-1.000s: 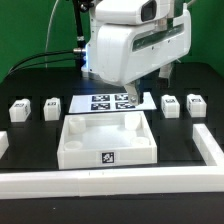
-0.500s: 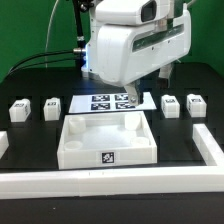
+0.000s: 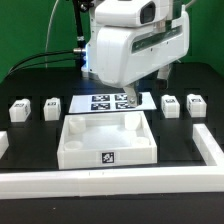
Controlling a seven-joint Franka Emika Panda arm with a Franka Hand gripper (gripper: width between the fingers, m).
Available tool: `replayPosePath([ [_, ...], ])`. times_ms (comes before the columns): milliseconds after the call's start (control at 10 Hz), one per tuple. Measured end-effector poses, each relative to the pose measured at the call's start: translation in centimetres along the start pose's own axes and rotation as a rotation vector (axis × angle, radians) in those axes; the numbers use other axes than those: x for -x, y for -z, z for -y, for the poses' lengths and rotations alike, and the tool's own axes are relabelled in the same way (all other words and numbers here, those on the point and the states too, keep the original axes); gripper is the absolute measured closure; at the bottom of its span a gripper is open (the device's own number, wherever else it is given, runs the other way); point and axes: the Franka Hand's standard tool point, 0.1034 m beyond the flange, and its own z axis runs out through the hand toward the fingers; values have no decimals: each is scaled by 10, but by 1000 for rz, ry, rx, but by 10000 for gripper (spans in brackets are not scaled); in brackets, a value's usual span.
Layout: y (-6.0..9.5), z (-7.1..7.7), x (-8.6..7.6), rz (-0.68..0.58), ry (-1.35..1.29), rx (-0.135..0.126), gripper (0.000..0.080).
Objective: Assemble one leg
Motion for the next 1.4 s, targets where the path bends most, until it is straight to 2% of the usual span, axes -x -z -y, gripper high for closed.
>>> replayPosePath([
  [200,-5,4,24,8,170,-9,150],
  [300,-7,2,34,4,280,-6,150],
  [400,-9,2,37,9,301,-14,150],
  [900,-10,2,38,10,302,-15,150],
  [1000,-13,2,45,2,393,-9,150],
  [1100,-18,6,61,2,444,-13,150],
  [1200,-23,12,76,-7,518,4,150],
  [1300,-29,20,90,-2,597,-6,150],
  [1400,-35,24,97,-5,663,-3,150],
])
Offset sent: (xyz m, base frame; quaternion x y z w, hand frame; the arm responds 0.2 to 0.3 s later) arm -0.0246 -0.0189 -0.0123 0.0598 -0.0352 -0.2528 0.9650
